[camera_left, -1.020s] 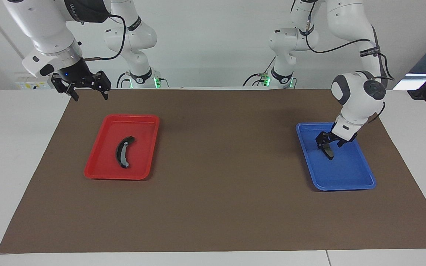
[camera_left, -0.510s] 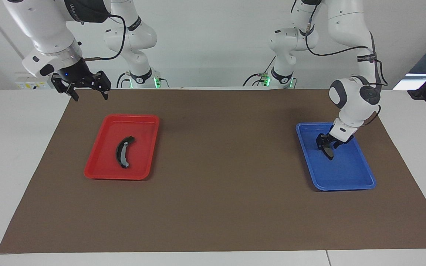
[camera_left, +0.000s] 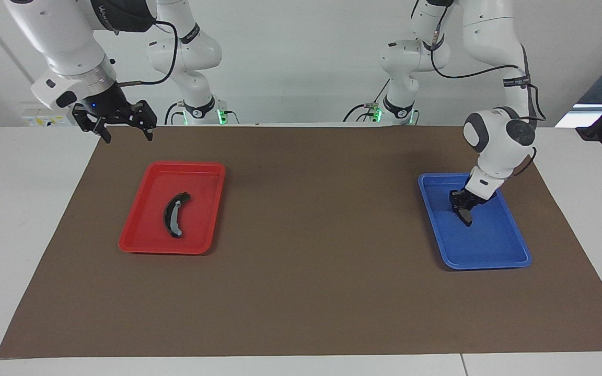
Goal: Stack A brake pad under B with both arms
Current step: 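Grasp the small brake pad with the left gripper and lift it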
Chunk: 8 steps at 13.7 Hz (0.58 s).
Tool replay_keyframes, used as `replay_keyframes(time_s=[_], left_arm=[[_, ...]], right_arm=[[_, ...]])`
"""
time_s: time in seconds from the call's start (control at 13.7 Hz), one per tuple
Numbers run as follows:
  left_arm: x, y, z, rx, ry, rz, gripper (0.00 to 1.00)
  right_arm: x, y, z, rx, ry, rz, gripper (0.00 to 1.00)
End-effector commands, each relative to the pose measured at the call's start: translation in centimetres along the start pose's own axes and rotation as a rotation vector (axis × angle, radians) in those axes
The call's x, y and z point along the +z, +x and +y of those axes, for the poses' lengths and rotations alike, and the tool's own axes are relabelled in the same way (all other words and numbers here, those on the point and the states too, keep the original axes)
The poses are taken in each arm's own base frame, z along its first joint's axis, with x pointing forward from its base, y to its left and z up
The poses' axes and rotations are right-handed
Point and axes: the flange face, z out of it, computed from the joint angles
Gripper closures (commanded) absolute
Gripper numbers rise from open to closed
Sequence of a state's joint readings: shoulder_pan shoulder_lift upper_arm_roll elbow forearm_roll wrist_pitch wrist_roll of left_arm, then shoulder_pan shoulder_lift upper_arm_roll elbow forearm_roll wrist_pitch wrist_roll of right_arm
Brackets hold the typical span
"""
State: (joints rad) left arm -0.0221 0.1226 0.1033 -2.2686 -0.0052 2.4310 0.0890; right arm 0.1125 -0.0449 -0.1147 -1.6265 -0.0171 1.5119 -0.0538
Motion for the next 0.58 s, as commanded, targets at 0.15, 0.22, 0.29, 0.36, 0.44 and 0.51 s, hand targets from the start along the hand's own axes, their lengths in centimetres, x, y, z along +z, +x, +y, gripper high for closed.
replay_keyframes(time_s=[0.15,0.22,0.29,0.36,0.44,0.51], left_arm=[[-8.4,2.3,1.8,0.01,-0.018,0.02,0.99],[-9.9,2.7,3.2,0.032,-0.021,-0.003,0.99],[-11.4,3.2,4.8,0.044,-0.022,-0.02,0.99],[-12.4,3.8,7.1,0.022,-0.022,-0.032,0.99],[-12.8,3.8,9.8,-0.012,-0.022,-0.028,0.99],[-12.8,3.3,13.7,0.004,-0.024,-0.024,0.99]], right_arm=[[-0.2,-0.3,0.0,-0.017,0.016,0.003,0.0],[-0.2,-0.3,0.0,-0.017,0.017,0.002,0.0],[-0.2,-0.3,0.0,-0.017,0.016,0.003,0.0],[-0.2,-0.3,0.0,-0.017,0.017,0.002,0.0],[-0.2,-0.3,0.0,-0.017,0.017,0.002,0.0],[-0.2,-0.3,0.0,-0.017,0.017,0.002,0.0]])
